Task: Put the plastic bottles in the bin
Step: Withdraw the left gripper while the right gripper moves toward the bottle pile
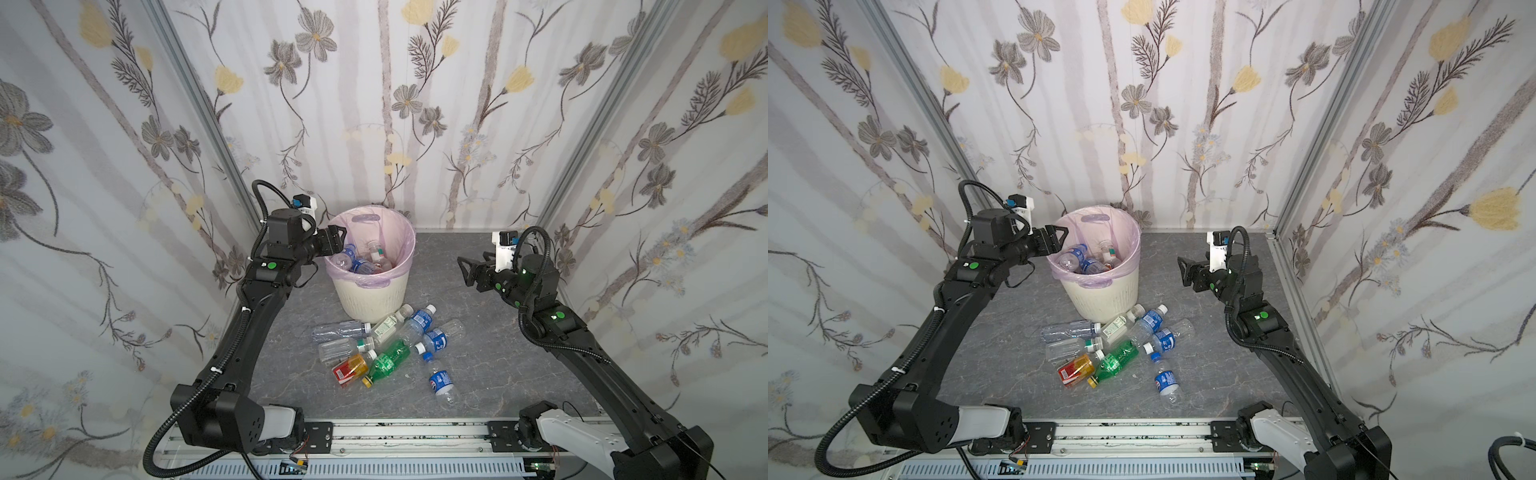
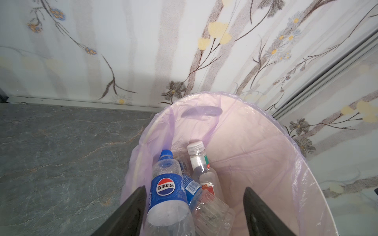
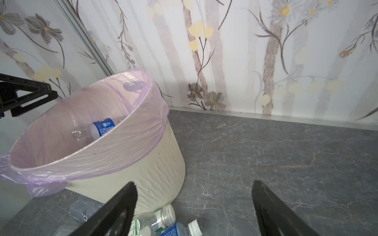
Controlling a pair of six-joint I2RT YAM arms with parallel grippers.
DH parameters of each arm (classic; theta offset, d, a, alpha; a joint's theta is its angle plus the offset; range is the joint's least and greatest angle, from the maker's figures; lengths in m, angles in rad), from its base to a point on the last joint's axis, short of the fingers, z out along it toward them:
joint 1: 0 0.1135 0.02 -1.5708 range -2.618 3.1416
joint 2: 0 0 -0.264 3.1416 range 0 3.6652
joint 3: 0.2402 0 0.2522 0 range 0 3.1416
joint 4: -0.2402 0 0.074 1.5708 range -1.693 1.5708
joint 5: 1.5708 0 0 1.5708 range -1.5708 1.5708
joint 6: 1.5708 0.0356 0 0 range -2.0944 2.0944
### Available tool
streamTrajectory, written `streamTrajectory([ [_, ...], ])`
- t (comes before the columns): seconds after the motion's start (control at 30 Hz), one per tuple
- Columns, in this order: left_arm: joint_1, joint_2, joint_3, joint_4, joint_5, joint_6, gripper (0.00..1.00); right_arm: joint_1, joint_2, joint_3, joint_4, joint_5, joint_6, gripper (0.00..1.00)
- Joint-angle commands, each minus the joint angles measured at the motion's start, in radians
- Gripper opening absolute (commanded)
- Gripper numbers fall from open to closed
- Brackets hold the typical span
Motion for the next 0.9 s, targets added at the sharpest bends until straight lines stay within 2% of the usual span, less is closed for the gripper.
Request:
streamTrajectory([
  [0.0, -0.001, -0.042, -0.029, 0.011, -0.091, -0.012, 0.77, 0.001, -0.015, -0.024, -0.047, 0.017, -0.022, 0.88],
  [0.1, 0.002, -0.099, -0.065, 0.017, -0.172, -0.025, 0.78, 0.001, -0.021, -0.043, -0.074, 0.024, -0.038, 0.88],
  [0.27, 0.012, -0.179, -0.181, 0.019, -0.204, -0.028, 0.81, 0.006, -0.027, -0.075, -0.086, 0.0, -0.081, 0.86],
  [0.47, 0.031, -0.254, -0.33, 0.018, -0.283, -0.077, 0.82, 0.045, 0.007, -0.094, -0.118, 0.071, -0.179, 0.86],
  [0.67, 0.072, -0.304, -0.424, 0.016, -0.274, -0.088, 0.85, 0.131, 0.048, -0.09, -0.164, 0.05, -0.363, 0.86],
  [0.87, 0.101, -0.342, -0.485, 0.019, -0.248, -0.097, 0.85, 0.161, 0.109, -0.028, -0.271, 0.093, -0.396, 0.86],
])
